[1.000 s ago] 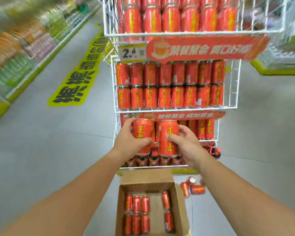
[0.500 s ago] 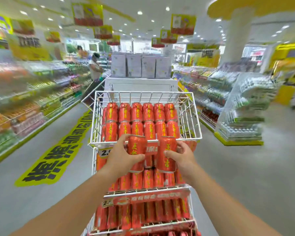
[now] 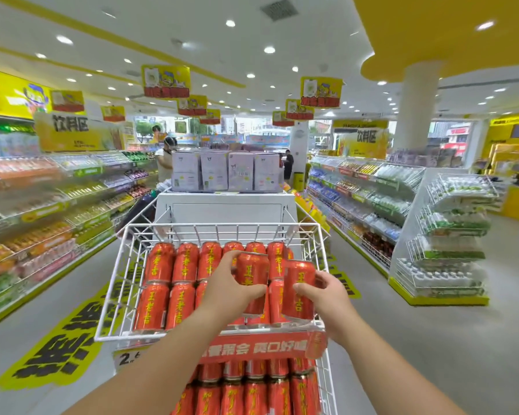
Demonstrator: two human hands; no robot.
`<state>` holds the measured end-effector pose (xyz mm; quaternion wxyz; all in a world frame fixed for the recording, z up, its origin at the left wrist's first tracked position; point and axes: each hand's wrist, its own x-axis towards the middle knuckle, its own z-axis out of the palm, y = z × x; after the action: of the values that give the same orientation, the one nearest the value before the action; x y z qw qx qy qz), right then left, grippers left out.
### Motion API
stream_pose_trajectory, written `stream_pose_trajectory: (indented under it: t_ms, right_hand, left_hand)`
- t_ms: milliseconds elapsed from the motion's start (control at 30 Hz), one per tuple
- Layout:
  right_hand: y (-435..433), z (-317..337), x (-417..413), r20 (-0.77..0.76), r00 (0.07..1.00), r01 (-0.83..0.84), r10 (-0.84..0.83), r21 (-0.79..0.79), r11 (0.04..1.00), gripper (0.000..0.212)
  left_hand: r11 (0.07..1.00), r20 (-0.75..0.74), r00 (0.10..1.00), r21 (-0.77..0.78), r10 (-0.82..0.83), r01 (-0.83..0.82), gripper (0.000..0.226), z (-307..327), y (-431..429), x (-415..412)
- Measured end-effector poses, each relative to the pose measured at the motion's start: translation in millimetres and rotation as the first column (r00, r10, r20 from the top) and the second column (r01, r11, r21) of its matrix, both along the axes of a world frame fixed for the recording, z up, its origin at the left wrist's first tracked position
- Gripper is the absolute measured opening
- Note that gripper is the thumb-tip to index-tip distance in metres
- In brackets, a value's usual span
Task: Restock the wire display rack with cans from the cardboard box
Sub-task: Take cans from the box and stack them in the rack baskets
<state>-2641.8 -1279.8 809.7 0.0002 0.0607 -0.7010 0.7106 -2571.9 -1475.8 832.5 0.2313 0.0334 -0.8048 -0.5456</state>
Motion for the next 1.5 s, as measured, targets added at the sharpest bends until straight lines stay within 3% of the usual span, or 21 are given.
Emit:
stream_pose_trajectory:
  t_ms: [133,233,400,600,700,900,1067,1333,1433,1500]
  right_hand:
    - [3.1,-21.6,-45.3,0.054,0.999,0.000,-0.002,0.044,0.999,0.036]
    - [-4.1,-41.0,-66.3,0.080,0.996,0.014,-0.024,0.123,0.992,0.052]
    - [-22.8,-63.5,-86.8,0.078,0.989,0.100,-0.124,0.267,0.959,0.059]
    - [-30.9,-63.5,-97.1,0.097,0.963,0.191,-0.250,0.405,0.894,0.035]
    - [-33.0,-63.2,-97.8,0.092,0.960,0.179,-0.264,0.524,0.833,0.034]
    - [-36.5,-64.5,-99.8,0.029,0.972,0.127,-0.232,0.768,0.627,0.059]
    - [-42.6,-72.8,-96.4,-0.048,0.974,0.153,-0.223,0.861,0.485,0.099]
    - [-44.8,-74.6,-84.5,-0.216,0.947,0.295,-0.236,0.877,0.380,0.080]
    - [-46.9,-70.9,-83.8,-0.222,0.941,0.293,-0.254,0.912,0.286,0.076]
    - [-49.9,-73.5,-83.6,-0.209,0.944,0.285,-0.255,0.906,0.314,0.068]
  left_hand:
    - [1.000,0.027,1.000,-0.006,0.016,-0.015,0.080,-8.4,10.2,-43.3]
    - [1.000,0.047,0.999,0.002,0.017,-0.017,0.081,-19.7,10.1,-60.9]
    - [1.000,0.057,0.998,0.020,0.014,-0.016,0.082,-37.5,-3.4,-73.7]
    - [0.999,0.049,0.999,0.033,-0.019,0.018,0.082,-40.0,-17.2,-74.8]
    - [0.999,0.066,0.997,0.017,-0.031,0.030,0.084,-44.7,-19.9,-72.3]
    - [0.998,0.099,0.993,-0.008,-0.062,0.063,0.080,-50.7,-17.2,-65.5]
    - [0.994,0.121,0.988,-0.036,-0.098,0.103,0.080,-57.9,-14.1,-63.6]
    - [0.992,0.120,0.986,-0.031,-0.117,0.122,0.081,-62.2,-13.5,-62.2]
    - [0.993,0.117,0.987,-0.031,-0.107,0.112,0.081,-62.7,-14.9,-62.4]
    - [0.993,0.116,0.987,-0.027,-0.111,0.115,0.080,-63.7,-15.6,-63.2]
